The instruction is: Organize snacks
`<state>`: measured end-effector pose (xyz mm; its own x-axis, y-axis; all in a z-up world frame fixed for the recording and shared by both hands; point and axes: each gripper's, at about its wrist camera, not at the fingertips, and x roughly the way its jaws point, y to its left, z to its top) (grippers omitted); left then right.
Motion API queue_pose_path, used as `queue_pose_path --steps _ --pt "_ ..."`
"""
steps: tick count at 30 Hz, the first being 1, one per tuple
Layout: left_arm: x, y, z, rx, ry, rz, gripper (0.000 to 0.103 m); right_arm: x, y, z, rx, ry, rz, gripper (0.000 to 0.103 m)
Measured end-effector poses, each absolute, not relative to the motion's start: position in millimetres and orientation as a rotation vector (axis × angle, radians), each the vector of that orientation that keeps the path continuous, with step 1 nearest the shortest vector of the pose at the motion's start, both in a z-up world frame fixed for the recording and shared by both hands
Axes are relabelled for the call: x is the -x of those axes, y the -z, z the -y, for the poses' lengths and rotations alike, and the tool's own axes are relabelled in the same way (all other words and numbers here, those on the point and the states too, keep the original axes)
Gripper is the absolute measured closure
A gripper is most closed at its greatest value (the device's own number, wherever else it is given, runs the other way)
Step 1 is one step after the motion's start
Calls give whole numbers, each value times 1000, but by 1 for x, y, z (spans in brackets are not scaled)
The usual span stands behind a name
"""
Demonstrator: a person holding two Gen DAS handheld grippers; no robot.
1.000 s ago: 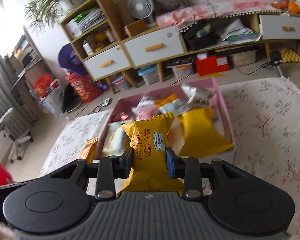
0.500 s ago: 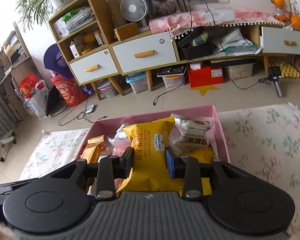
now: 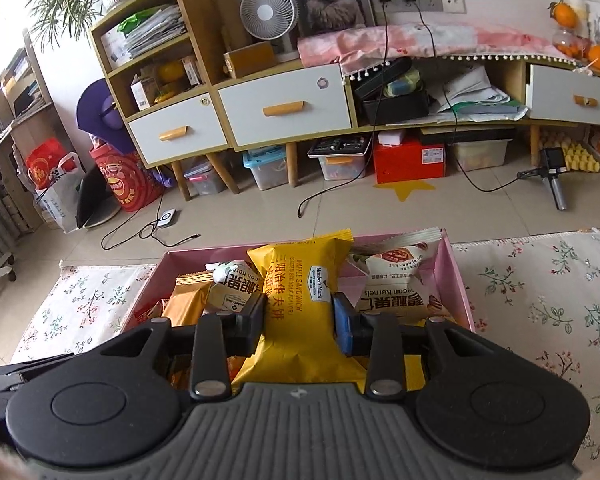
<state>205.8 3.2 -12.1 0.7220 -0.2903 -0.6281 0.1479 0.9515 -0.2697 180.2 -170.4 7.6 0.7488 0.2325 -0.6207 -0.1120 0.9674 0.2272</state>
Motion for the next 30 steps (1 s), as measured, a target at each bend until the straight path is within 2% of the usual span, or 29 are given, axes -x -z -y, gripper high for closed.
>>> queue_pose_path --steps 4,7,12,14,18,20,30 --pt "-202 8 -2 201 254 -727 69 -174 -14 174 -183 -207 -690 63" --pt "-196 4 -1 194 265 -732 57 -169 -20 178 -171 -209 -683 55" --pt "-176 -7 3 160 285 -720 43 -153 -30 185 -170 -208 -658 42" --pt "-166 -11 5 137 288 -720 34 -145 -33 189 -179 -203 -661 39" --pt "-145 -18 6 105 291 -729 28 -128 -38 198 -197 -186 -662 33" --pt "-134 -21 5 96 288 -725 20 -120 -39 200 -196 -184 -661 31" --pt "-87 -29 2 64 247 -741 15 -83 -38 204 -150 -162 -672 22"
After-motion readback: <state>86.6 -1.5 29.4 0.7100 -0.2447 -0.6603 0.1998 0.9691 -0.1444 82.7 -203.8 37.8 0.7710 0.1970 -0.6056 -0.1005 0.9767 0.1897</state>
